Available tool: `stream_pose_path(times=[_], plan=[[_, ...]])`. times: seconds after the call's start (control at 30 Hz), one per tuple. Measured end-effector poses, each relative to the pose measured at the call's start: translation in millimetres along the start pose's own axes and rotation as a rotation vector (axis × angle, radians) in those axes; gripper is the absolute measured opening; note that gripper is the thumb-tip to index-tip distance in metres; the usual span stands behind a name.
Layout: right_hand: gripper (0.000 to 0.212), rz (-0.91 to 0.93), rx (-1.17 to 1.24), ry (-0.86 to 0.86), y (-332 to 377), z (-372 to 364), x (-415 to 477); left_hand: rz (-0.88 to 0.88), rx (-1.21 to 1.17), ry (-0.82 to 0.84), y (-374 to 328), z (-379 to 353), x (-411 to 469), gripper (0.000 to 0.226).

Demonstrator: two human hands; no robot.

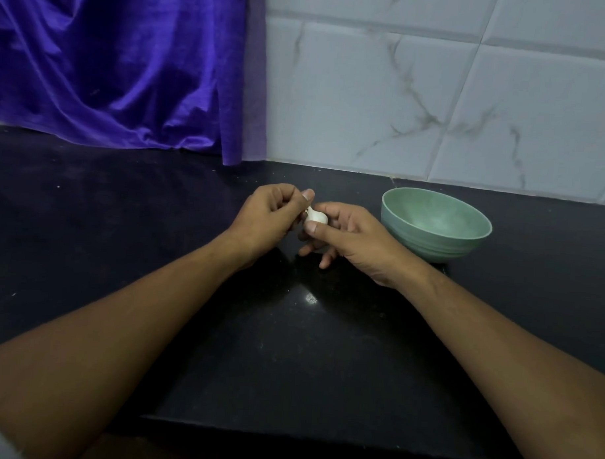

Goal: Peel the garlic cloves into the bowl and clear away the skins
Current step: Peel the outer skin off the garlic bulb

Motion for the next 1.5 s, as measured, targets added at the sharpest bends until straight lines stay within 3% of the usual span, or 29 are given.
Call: stream_pose_path(times=[0.2, 0.37, 0.57, 0.83, 0.93, 1.1, 1.23, 1.5], plan=[[0.03, -0.088, 0.112, 0.036, 4.0, 1.1, -2.1, 0.046, -0.091, 0.027, 1.3, -5.5, 1.4, 0.039], [0.02, -0.14, 0.222, 0.03, 6.6, -1.6, -2.5, 0.125, -0.207, 0.038, 4.5, -6.3, 3.7, 0.039], [0.021, -0.195, 0.325, -0.063, 7.0, -9.3, 1.5, 0.148, -0.285, 0.04, 6.4, -3.3, 6.6, 0.037], [0.025, -0.217, 0.457, -0.231, 4.5, -11.2, 3.2, 0.144, -0.352, -0.09, 9.5, 6.4, 10.3, 0.035], [0.021, -0.203, 0.403, -0.197, 1.6, -6.9, 0.4, 0.124, -0.197, -0.155, 14.7, 16.9, 10.6, 0.036], [0.034, -0.179, 0.284, -0.245, 1.6, -6.7, -1.1, 0.084, 0.127, -0.15, 21.0, 15.0, 14.1, 0.024], [0.035, -0.158, 0.2, -0.294, 0.0, -2.2, -2.4, 0.085, 0.218, -0.135, 20.9, 13.5, 14.5, 0.01], [0.034, -0.164, 0.194, -0.29, -3.1, 1.2, -2.3, -0.027, 0.319, -0.037, 11.7, 10.3, 9.1, 0.024]])
Point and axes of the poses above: each hand's wrist, its own x-axis towards the middle knuckle, its own z-axis out of the back of the hand, y = z × x, the point moved 3 cm from there along x, towards the middle knuckle, and after that the axes turned 13 degrees about z, right-handed, at the moved point
